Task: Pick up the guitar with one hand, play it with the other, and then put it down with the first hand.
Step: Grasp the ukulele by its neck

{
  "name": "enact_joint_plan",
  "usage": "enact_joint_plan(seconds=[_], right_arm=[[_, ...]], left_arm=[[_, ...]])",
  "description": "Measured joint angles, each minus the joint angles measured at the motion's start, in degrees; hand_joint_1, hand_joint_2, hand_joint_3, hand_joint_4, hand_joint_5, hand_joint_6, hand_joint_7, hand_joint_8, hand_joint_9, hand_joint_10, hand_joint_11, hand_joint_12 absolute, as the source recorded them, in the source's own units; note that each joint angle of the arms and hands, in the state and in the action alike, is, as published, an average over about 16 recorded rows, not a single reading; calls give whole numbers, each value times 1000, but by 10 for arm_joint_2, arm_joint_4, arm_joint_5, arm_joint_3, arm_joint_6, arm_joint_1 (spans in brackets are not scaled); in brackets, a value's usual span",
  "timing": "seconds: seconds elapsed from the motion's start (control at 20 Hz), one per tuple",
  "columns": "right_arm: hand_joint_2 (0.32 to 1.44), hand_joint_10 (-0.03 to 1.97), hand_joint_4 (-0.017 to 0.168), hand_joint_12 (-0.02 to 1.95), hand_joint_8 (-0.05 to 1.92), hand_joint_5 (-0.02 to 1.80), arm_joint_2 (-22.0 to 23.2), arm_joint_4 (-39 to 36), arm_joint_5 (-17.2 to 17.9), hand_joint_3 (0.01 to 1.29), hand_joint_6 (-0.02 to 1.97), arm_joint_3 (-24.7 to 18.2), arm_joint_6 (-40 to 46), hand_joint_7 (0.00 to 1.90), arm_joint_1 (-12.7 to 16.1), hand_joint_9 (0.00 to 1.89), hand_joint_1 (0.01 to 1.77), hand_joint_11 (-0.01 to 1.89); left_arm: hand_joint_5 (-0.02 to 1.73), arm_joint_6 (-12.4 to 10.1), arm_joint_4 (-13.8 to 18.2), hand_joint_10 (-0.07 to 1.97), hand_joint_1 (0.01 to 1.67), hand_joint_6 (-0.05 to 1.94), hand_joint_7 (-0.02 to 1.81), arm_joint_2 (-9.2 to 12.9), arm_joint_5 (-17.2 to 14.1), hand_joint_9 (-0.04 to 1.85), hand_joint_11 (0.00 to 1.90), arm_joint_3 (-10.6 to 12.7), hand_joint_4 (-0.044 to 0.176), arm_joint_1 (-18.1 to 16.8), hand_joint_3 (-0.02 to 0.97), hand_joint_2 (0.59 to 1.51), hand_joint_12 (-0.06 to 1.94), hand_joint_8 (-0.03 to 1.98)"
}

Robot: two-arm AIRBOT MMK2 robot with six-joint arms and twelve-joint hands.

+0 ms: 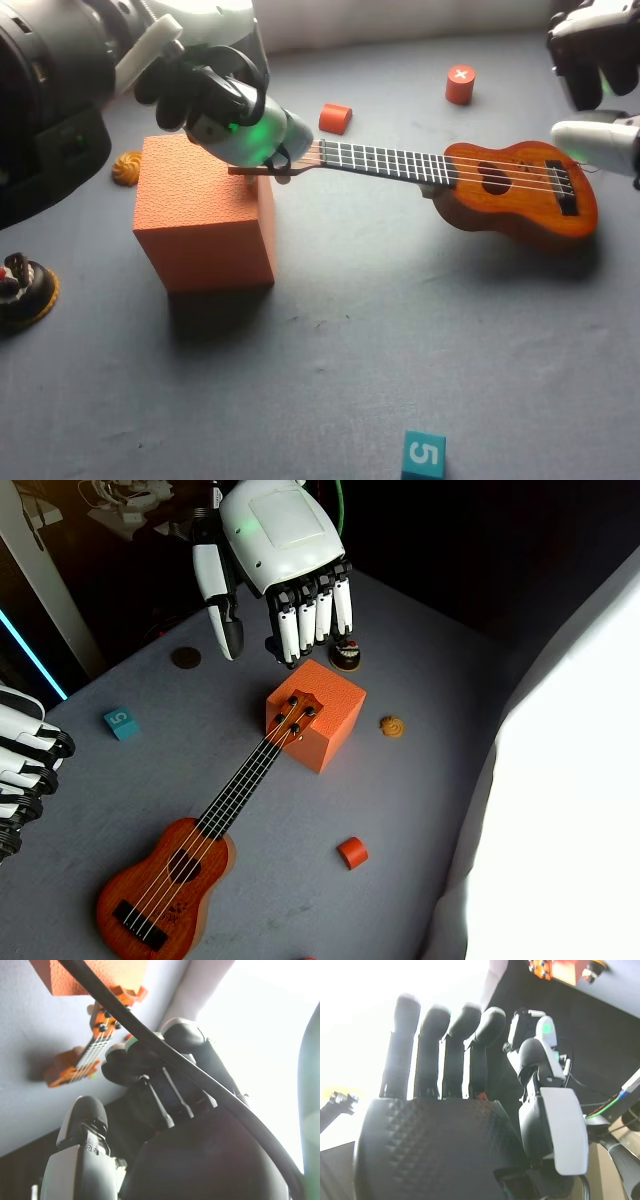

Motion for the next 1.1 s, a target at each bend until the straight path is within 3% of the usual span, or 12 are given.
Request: enact_joint_plan(seconds=[0.4, 0.65, 1.1], right_arm=[[1291, 581, 4, 989, 417, 139, 0, -3, 1, 44, 424, 0, 2, 190, 0, 110, 183, 101], [1303, 156, 4, 710, 40, 29, 1, -50, 9, 21, 75, 11, 61, 74, -2, 22, 134, 14], [1307, 153, 0, 774, 17, 30, 1, -139, 29, 17, 48, 36, 192, 74, -7, 31, 134, 20]], left_arm=[[217, 0, -5, 403, 504, 358, 247, -10, 2, 212, 142, 0, 47, 0, 41, 1182, 592, 355], [51, 0, -12, 13, 727, 20, 26, -37, 9, 19, 18, 6, 60, 1, 11, 1154, 137, 10], [19, -10, -27, 7, 1204, 6, 19, -121, 54, 17, 17, 32, 55, 14, 1, 1082, 39, -8]])
